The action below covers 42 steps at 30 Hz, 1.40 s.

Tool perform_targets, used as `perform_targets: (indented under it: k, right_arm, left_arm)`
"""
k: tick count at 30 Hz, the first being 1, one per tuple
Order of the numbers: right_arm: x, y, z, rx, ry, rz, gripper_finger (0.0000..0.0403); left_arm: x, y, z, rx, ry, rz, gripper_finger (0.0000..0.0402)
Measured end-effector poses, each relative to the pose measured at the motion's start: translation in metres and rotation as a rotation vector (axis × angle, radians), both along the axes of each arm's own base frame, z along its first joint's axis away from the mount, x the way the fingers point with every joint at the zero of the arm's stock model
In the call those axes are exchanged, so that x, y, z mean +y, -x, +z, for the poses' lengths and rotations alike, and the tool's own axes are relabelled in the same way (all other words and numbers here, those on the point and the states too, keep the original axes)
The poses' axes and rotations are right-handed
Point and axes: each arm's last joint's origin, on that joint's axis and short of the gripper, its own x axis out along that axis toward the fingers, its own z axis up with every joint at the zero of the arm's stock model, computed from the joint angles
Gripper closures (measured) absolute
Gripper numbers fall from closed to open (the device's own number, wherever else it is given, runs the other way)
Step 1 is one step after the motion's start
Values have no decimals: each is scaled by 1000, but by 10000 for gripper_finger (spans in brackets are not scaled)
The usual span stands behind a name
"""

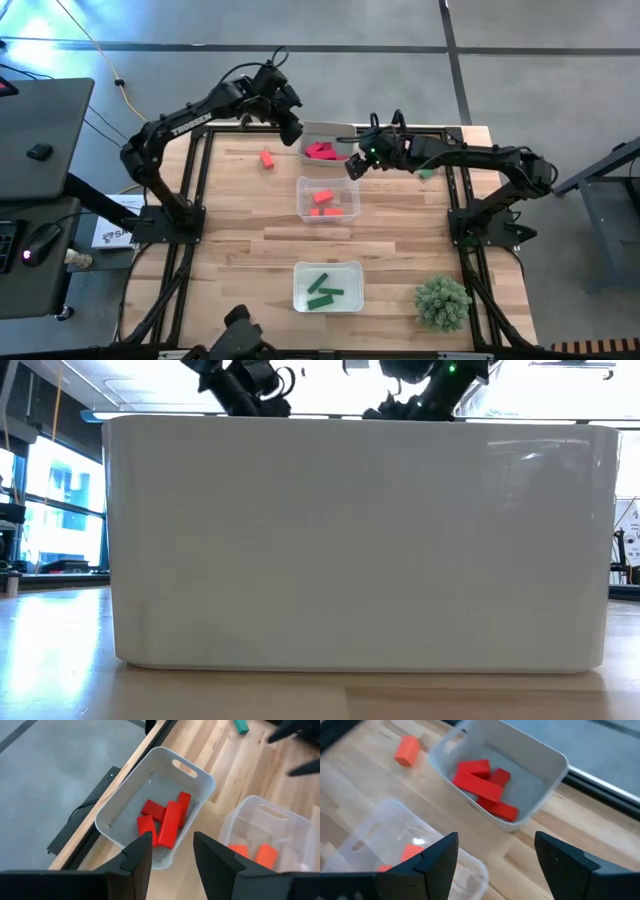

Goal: Sort & place blocks by color
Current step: Put the green block into the white bin

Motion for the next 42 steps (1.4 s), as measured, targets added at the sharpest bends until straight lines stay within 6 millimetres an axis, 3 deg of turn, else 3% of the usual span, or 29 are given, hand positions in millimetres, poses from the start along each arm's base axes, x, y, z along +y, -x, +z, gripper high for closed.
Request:
perform_targets:
  k: [12, 25, 29, 34, 42]
  right_arm:
    - [-41, 31, -10, 191, -83, 82, 151]
    - [-91, 85, -18, 396, -169, 146, 151]
    - [-106, 104, -19, 392, -224, 30, 151]
    - [-121, 126, -20, 304, -357, -243, 151]
    - [-124, 153, -24, 247, -592, -590, 151]
  left_arm:
    - [-39, 10, 32, -73, 59, 45, 268]
    - [-76, -6, 40, -100, 111, -17, 268]
    - [-84, -11, 40, -101, 118, -39, 268]
    - [-90, -15, 40, -77, 78, -32, 268]
    - [-91, -16, 39, -45, 11, -88, 268]
